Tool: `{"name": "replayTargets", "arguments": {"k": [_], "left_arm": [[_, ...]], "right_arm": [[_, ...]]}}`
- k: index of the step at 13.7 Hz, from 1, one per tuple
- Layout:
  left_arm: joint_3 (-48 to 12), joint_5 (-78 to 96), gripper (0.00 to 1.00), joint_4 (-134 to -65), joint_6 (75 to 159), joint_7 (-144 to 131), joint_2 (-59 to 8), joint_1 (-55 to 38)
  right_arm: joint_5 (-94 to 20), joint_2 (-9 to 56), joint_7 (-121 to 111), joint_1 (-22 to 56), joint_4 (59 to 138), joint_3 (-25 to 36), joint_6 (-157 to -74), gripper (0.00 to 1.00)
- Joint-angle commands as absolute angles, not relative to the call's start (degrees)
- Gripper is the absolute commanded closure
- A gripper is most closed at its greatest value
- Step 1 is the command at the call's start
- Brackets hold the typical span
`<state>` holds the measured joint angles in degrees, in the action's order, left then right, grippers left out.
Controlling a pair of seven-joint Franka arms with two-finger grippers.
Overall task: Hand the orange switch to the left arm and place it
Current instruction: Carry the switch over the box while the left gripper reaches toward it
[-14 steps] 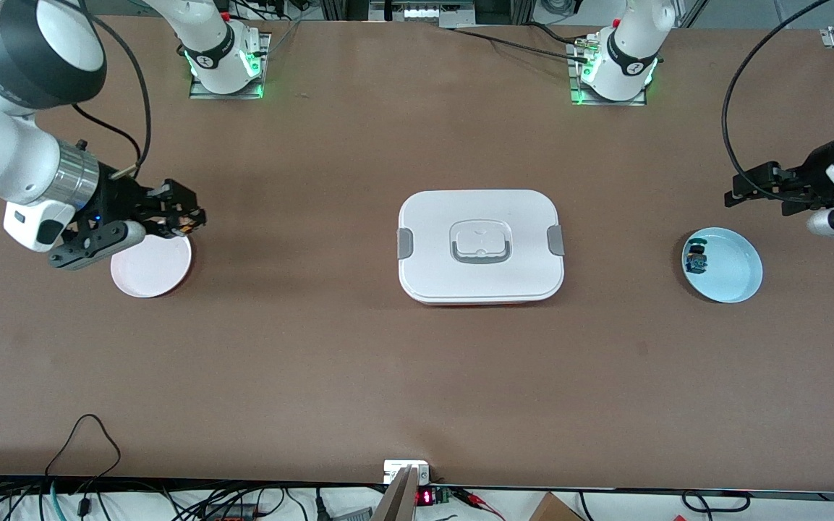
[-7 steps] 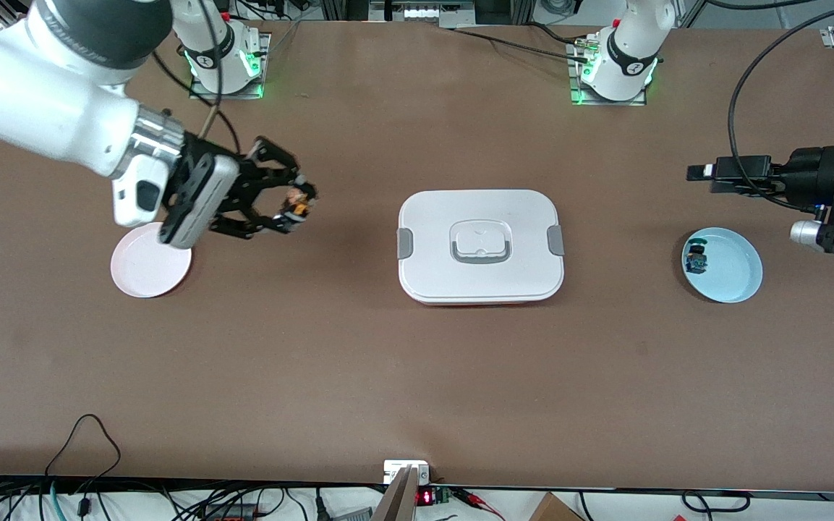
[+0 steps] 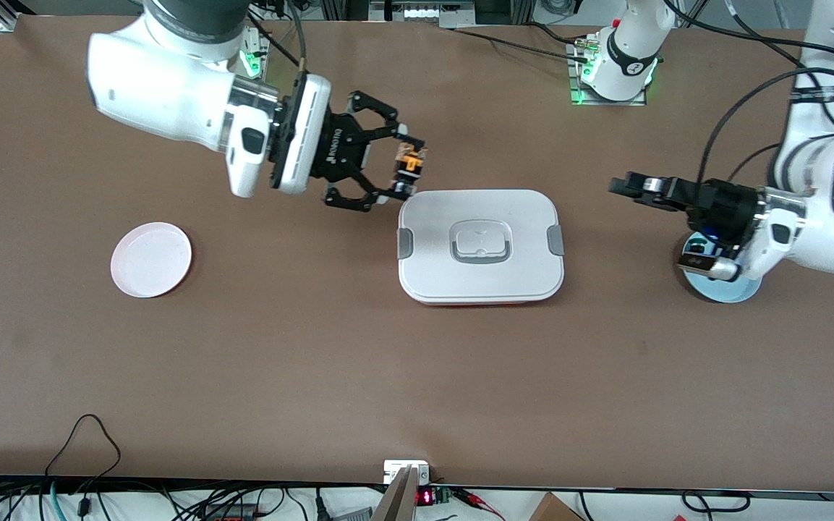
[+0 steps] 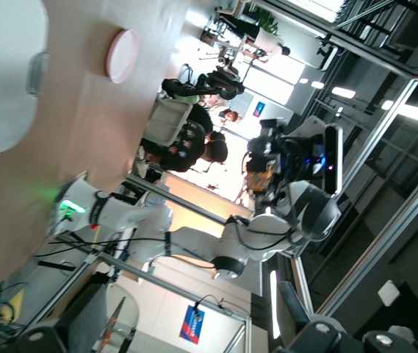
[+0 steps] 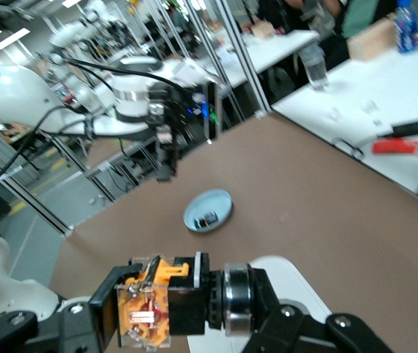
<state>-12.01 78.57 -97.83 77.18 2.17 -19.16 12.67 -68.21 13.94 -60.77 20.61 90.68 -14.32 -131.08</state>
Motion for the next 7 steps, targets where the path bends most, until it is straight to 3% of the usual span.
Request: {"name": "replayTargets", "arguments": {"k": [1, 7], "left_arm": [[-16.77, 82.25, 0.00, -100.99, 84.09, -4.01, -14.60, 12.83], [-27.93, 82.79, 0.00, -101.16, 98.59, -12.04, -10.11, 12.83]], "right_arm": [[-75.74, 14.85, -67.48, 22.23, 90.09, -14.33, -132.10, 0.97], [-85.77, 17.13, -91.64, 23.11, 89.91, -14.33, -132.01, 0.96]]}}
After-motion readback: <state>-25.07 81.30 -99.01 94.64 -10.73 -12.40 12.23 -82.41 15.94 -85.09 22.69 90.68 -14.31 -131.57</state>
